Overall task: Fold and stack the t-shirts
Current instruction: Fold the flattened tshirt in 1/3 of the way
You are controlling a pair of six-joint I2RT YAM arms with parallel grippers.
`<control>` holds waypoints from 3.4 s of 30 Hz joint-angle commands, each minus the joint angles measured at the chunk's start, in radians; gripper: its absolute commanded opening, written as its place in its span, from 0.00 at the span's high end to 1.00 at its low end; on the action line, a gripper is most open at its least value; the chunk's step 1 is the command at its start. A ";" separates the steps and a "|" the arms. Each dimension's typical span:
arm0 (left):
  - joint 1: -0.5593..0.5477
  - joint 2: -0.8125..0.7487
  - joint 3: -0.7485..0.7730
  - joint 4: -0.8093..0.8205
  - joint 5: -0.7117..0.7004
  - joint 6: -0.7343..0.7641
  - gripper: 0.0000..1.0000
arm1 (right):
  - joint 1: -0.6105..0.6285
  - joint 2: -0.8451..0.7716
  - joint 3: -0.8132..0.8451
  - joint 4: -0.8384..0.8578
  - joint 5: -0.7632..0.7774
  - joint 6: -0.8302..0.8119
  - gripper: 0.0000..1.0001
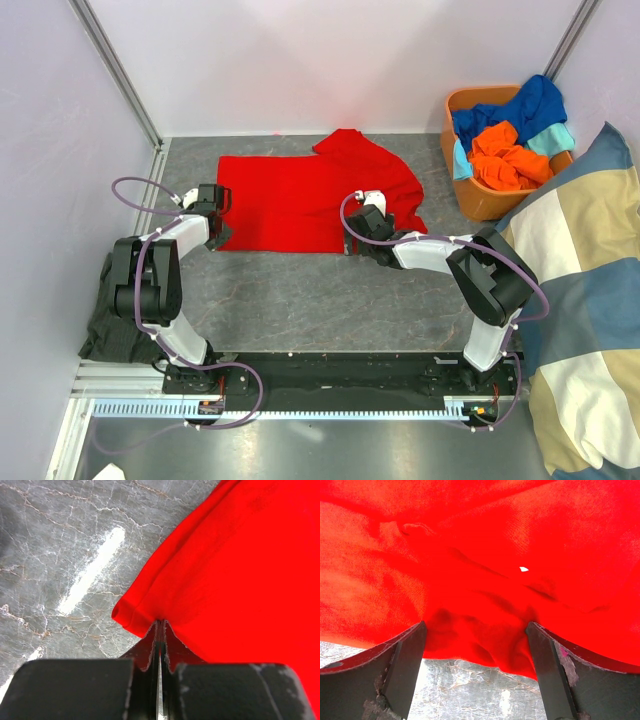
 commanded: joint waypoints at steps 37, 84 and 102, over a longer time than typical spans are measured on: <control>0.000 -0.251 -0.159 -0.041 -0.016 -0.008 0.98 | -0.004 0.052 -0.071 -0.267 -0.125 0.037 0.09; -0.002 -0.280 -0.241 -0.025 0.036 -0.028 0.98 | -0.136 0.542 0.941 -0.540 -0.013 -0.218 0.02; 0.009 -0.431 -0.319 -0.116 -0.005 -0.056 0.98 | -0.185 0.581 0.959 -0.582 0.001 -0.190 0.02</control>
